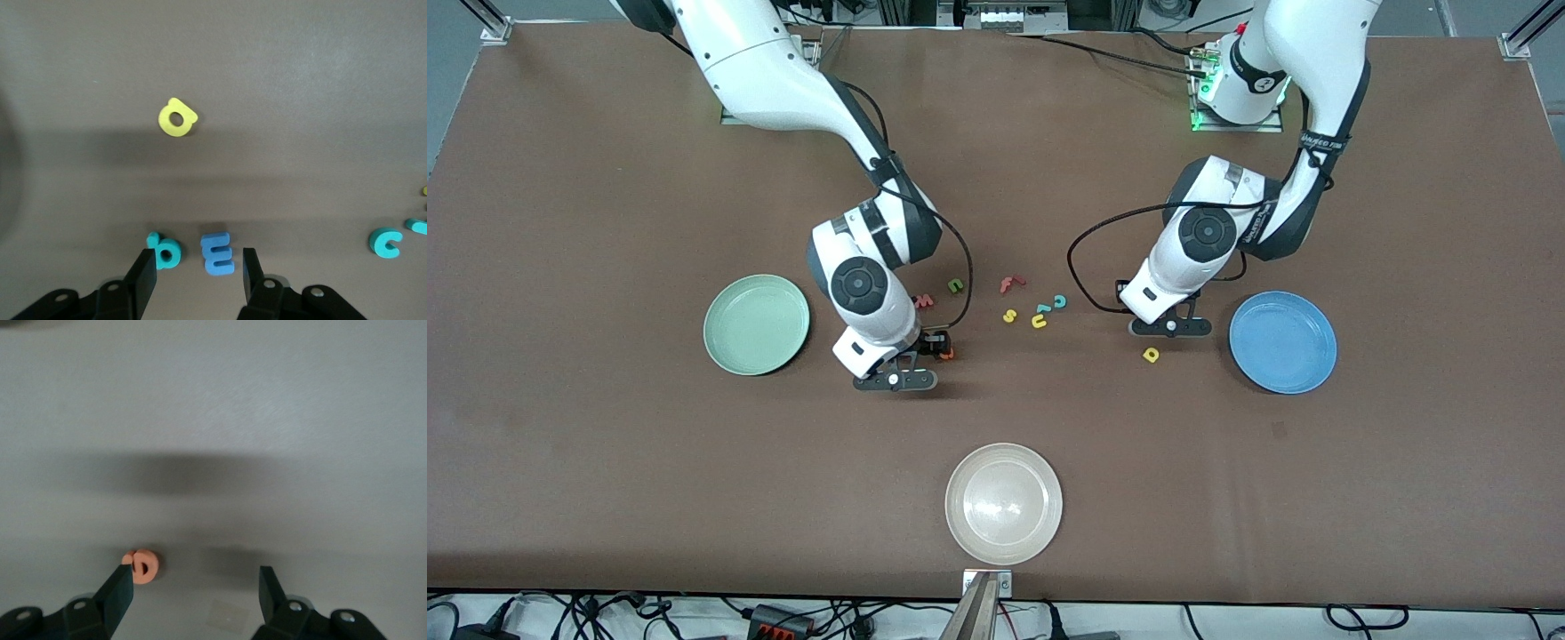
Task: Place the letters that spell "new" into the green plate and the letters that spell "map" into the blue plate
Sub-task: 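Carry the d toward the green plate while the left gripper carries E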
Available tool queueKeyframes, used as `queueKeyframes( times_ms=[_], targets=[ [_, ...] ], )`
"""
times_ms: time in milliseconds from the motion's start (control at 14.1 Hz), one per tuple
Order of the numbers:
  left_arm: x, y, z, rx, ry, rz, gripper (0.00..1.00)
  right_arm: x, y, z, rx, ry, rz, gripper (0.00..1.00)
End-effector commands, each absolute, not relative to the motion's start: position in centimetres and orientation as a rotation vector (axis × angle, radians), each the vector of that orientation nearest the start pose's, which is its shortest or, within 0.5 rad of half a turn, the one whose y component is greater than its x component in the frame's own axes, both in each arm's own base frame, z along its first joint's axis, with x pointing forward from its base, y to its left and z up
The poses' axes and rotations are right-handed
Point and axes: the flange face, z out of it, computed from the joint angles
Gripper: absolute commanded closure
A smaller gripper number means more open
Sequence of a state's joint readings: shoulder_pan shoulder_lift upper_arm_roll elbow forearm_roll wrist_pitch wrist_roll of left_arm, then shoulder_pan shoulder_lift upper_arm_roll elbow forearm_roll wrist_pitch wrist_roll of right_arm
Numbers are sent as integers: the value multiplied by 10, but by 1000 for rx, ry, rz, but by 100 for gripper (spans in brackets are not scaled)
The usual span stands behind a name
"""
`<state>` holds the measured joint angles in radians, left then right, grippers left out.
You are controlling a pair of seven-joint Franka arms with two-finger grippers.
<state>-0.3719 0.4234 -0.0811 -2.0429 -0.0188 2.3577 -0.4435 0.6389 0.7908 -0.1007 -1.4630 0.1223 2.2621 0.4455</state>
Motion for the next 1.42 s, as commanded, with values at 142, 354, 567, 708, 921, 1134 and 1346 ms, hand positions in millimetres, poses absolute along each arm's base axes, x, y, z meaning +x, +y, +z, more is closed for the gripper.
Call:
queueKeyframes(
  times_ms=[142,354,567,708,921,1134,1346],
  targets=[
    [513,-273,192,-3156,4,163,40,612,418,197,-3124,-1,-43,23],
    [510,-270,187,-3151,-1,178,47,605,428,184,-3140,-20,-37,31],
    [509,-267,186,-3150,-6,182,47,604,429,176,-3137,-24,-45,35],
    [508,-266,185,-3148,-11,186,48,601,433,174,-3139,-37,-41,41],
    [507,-264,182,-3144,-13,194,51,601,433,174,-3140,-37,-39,71],
    [504,-264,175,-3139,-11,212,53,605,428,183,-3131,-22,-39,96],
    [504,-265,164,-3140,-6,213,65,624,400,220,-3142,34,-13,97]
  ],
)
